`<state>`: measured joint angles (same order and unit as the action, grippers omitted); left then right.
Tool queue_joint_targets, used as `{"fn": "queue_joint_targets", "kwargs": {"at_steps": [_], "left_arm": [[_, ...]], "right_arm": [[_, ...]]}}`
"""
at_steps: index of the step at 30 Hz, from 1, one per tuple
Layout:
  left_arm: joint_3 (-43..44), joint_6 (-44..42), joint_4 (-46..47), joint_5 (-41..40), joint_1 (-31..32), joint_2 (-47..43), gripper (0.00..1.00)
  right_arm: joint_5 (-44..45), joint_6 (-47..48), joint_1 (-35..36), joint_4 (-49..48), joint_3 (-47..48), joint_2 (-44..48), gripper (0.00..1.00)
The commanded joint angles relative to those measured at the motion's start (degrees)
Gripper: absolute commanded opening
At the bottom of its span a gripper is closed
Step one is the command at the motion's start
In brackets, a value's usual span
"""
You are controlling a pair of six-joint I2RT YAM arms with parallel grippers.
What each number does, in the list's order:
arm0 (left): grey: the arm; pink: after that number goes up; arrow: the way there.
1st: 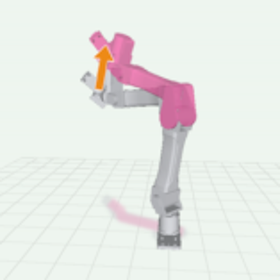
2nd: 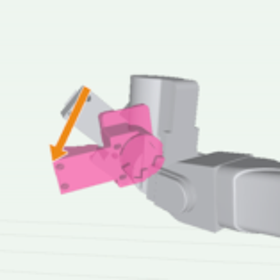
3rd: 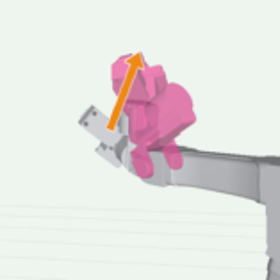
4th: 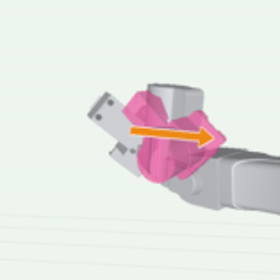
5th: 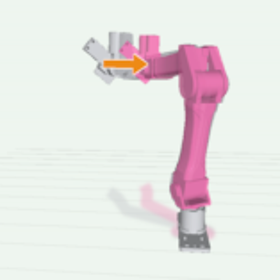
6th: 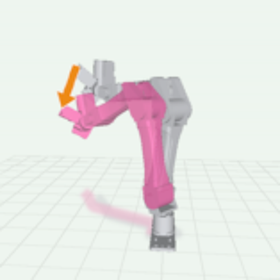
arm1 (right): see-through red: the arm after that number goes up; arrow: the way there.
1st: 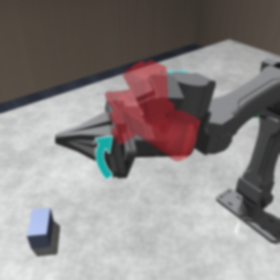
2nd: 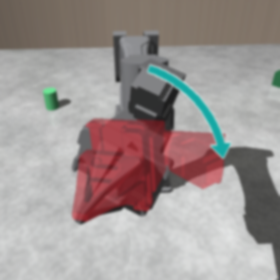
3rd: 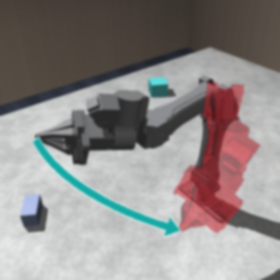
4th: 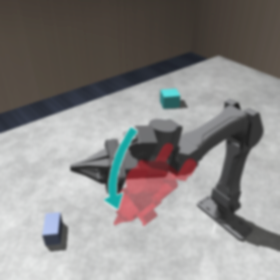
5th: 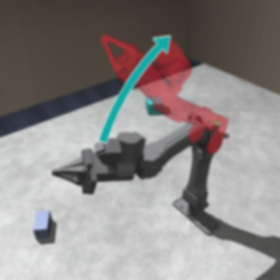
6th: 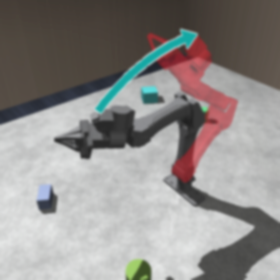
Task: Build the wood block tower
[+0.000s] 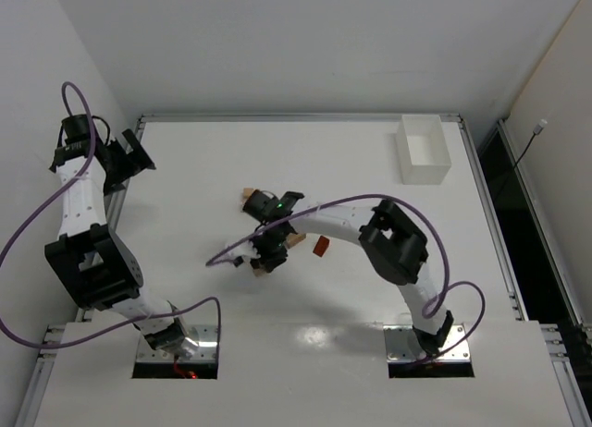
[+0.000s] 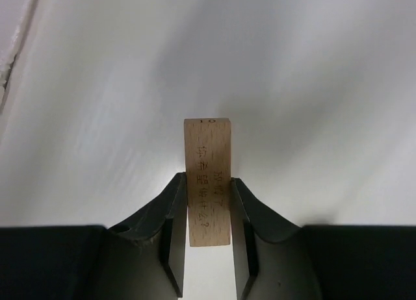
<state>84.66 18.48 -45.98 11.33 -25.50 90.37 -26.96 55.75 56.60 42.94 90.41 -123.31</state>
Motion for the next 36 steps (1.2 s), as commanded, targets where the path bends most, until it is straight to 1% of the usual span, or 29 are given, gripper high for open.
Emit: {"fn": "queue_joint_targets", "kwargs": {"at_steps": [1, 2, 3, 4, 5, 6, 8, 9, 11, 12, 13, 15, 16, 18, 19, 20, 22, 26, 29, 36], "left_arm": [[-2.91, 0.41, 1.5, -0.69, 1.32, -3.61, 0.99], [-3.97, 0.42, 1.5, -0.7, 2.46, -3.62, 0.99], [-5.11, 1.9, 2.11, -1.31, 2.99, -4.32, 0.99], [-7.3, 1.91, 2.73, -1.84, 3.61, -4.32, 0.99], [-7.93, 1.91, 3.86, -1.84, 5.18, -4.93, 0.99], [-7.93, 0.78, 3.88, -2.62, 6.41, -4.94, 0.99], [-7.93, -0.28, 5.01, -3.94, 10.27, -4.94, 0.99], [-7.93, -1.07, 5.02, -3.95, 11.42, -4.42, 0.99], [-7.93, -1.6, 6.32, -6.58, 13.71, -4.41, 0.99], [-7.93, -1.61, 6.34, -7.46, 15.72, -3.71, 0.99], [-6.37, -1.61, 6.34, -8.77, 16.52, -2.75, 0.99], [-5.13, -0.99, 6.34, -9.57, 18.45, -1.96, 0.99], [-4.34, -0.99, 6.34, -10.45, 18.99, -1.95, 0.99], [-2.4, -1.6, 5.82, -11.95, 20.13, -1.25, 0.99], [-1.88, -2.21, 5.81, -12.64, 20.92, -0.72, 0.99], [-1.35, -2.22, 5.81, -13.17, 20.93, -0.11, 0.99], [-1.34, -2.22, 5.81, -13.18, 20.93, -0.1, 0.99], [-2.65, -2.22, 5.81, -14.58, 20.93, -0.63, 0.99], [-3.89, -2.22, 5.81, -14.58, 20.93, -1.42, 0.99], [-3.89, -2.22, 6.34, -15.2, 20.93, -2.04, 0.99]], "right_arm": [[-0.12, -18.01, -6.67, -2.85, -0.84, 12.02, 0.0], [1.37, -21.52, -7.55, -4.6, -2.33, 14.04, 0.0], [3.39, -27.91, -9.47, -5.14, -2.95, 17.8, 0.0], [4.28, -31.37, -10.62, -5.93, -4.53, 19.84, 0.0], [6.02, -35.49, -11.76, -8.98, -5.59, 21.86, 0.0], [11.61, -44.32, -13.86, -10.58, -6.64, 25.62, 0.0], [19.1, -51.32, -15.37, -11.12, -7.35, 27.59, 0.0], [26.1, -56.4, -15.38, -10.08, -8.05, 27.59, 0.0], [29.15, -61.17, -17.66, -10.07, -10.24, 29.96, 0.0], [30.29, -66.85, -18.62, -10.07, -11.91, 30.58, 0.0], [32.65, -70.04, -20.02, -10.07, -12.53, 30.58, 0.0], [34.86, -76.55, -20.65, -9.37, -13.07, 30.58, 0.0], [34.87, -81.88, -21.87, -9.36, -13.07, 29.62, 0.0], [35.75, -87.54, -23.45, -7.79, -13.07, 26.91, 0.0], [35.75, -92.26, -24.94, -7.26, -12.55, 25.93, 0.0], [35.75, -94.66, -25.57, -7.25, -12.54, 24.97, 0.0], [32.34, -99.23, -27.06, -7.25, -11.49, 21.19, 0.0], [27.41, -103.19, -28.12, -8.83, -9.73, 16.1, 0.0], [26.0, -104.26, -28.65, -9.36, -9.11, 13.8, 0.0], [25.99, -104.26, -28.65, -11.21, -7.79, 8.26, 0.0]]}}
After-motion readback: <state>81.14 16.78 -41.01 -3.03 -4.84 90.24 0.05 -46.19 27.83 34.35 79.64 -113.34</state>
